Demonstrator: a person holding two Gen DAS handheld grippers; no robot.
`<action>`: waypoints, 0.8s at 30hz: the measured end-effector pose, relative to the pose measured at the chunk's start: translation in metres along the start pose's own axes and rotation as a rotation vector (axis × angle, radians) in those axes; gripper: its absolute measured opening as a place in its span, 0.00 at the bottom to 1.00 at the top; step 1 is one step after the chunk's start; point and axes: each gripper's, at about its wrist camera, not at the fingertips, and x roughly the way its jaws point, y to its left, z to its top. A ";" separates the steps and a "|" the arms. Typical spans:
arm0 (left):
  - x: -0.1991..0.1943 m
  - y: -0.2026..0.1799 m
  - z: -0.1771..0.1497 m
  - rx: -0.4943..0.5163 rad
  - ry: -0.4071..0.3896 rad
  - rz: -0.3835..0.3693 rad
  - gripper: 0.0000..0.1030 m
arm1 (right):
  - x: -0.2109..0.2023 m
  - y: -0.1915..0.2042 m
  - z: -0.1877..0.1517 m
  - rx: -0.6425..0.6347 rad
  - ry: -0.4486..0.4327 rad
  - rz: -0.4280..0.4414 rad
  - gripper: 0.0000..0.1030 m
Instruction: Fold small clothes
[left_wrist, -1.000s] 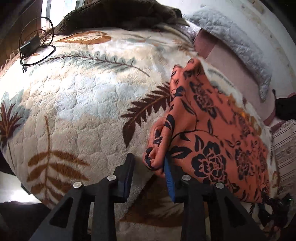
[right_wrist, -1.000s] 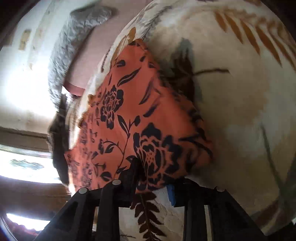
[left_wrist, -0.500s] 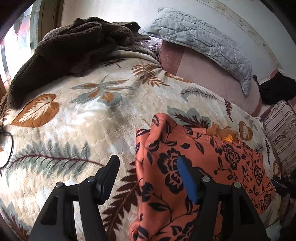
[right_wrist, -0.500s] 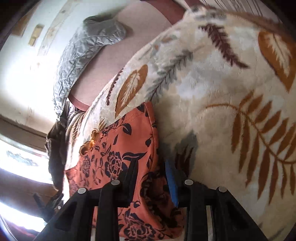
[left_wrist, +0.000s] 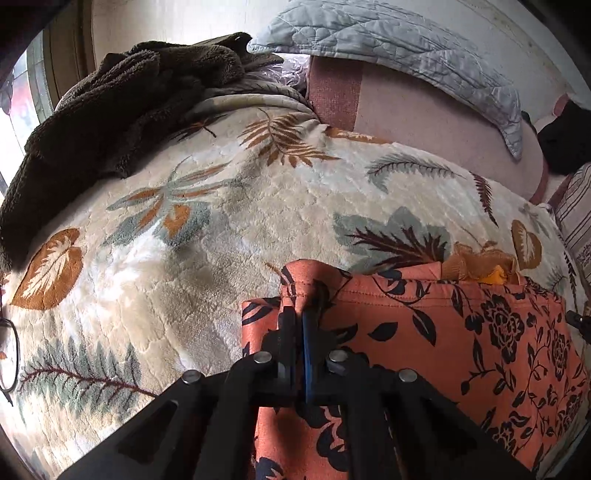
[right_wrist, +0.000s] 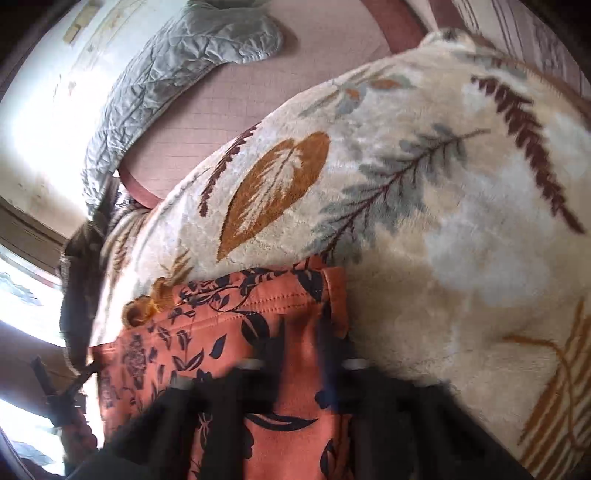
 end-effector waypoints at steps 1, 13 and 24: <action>-0.007 0.001 0.000 -0.009 -0.021 -0.001 0.02 | -0.008 0.009 -0.002 -0.031 -0.022 -0.012 0.00; -0.038 0.008 -0.011 -0.032 -0.111 -0.025 0.02 | -0.029 -0.014 -0.002 0.097 -0.074 0.080 1.00; -0.051 0.016 -0.012 -0.069 -0.129 -0.037 0.02 | 0.000 0.012 0.000 -0.072 0.035 -0.038 0.10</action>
